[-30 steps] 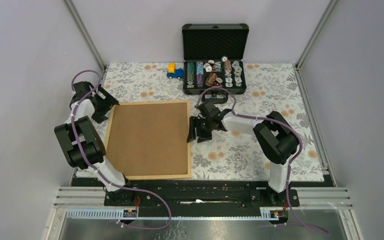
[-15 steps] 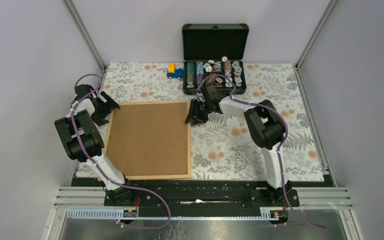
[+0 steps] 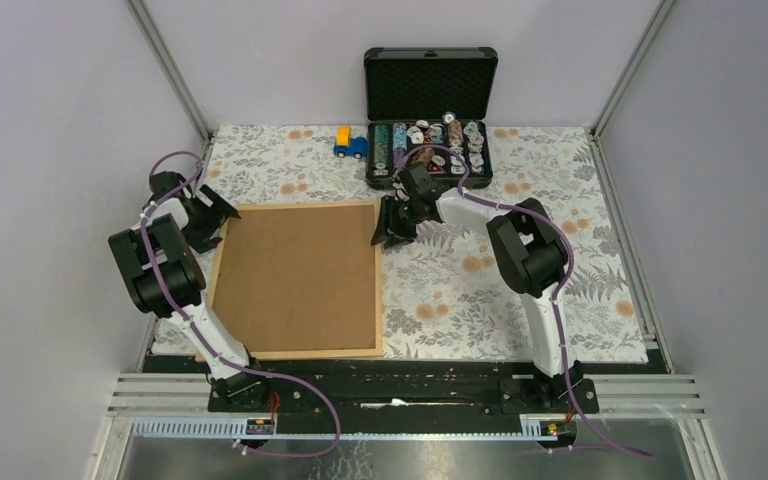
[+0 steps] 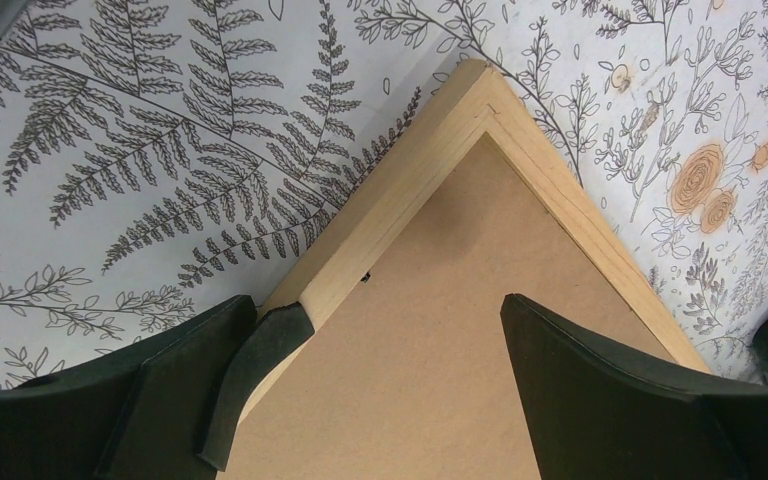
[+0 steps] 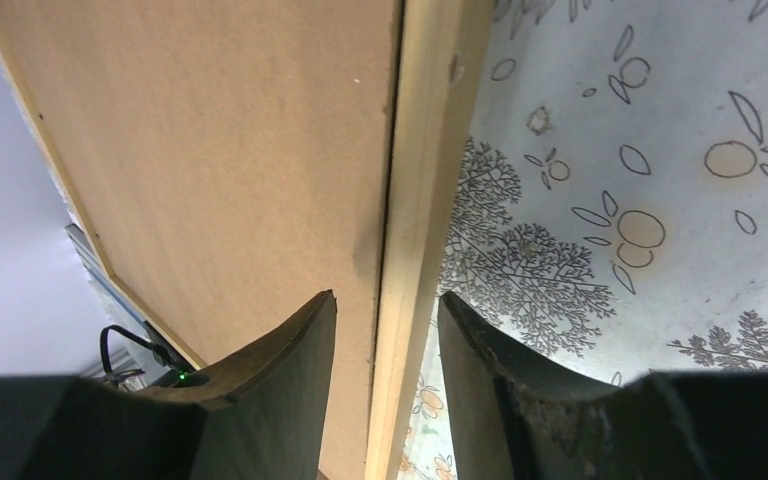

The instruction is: Put the photo into the frame

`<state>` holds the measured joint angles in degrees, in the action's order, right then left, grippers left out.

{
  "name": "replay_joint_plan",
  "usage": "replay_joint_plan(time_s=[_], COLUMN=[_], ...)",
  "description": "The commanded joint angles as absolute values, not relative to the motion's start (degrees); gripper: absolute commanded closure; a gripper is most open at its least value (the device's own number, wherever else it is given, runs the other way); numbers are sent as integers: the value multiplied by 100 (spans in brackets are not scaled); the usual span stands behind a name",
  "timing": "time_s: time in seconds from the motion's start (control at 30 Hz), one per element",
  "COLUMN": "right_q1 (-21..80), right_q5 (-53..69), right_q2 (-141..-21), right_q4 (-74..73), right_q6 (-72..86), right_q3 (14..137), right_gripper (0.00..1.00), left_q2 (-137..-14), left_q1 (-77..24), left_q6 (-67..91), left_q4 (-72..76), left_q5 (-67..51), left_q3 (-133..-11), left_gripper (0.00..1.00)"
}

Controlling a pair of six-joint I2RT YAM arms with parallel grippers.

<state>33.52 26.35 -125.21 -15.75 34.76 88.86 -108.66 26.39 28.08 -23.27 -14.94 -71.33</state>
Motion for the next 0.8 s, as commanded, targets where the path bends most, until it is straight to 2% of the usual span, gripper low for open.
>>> replay_joint_plan(time_s=[0.0, 0.3, 0.77], right_q1=[3299, 3311, 3385], right_q5=[2711, 2990, 2849], right_q2=[-12254, -12469, -13080], right_q4=[-1724, -1504, -1387], right_q6=[3400, 3570, 3696], right_q3=[9275, 9298, 9183], right_gripper=[51, 63, 65], left_q2=[-11055, -11031, -11072], left_q1=[2611, 2617, 2572], left_q6=[2896, 2899, 2978], left_q4=[-2366, -2340, -2312], left_q5=[-1768, -1800, -1931], left_q3=[-6984, -6954, -6843], left_gripper=[1, 1, 1])
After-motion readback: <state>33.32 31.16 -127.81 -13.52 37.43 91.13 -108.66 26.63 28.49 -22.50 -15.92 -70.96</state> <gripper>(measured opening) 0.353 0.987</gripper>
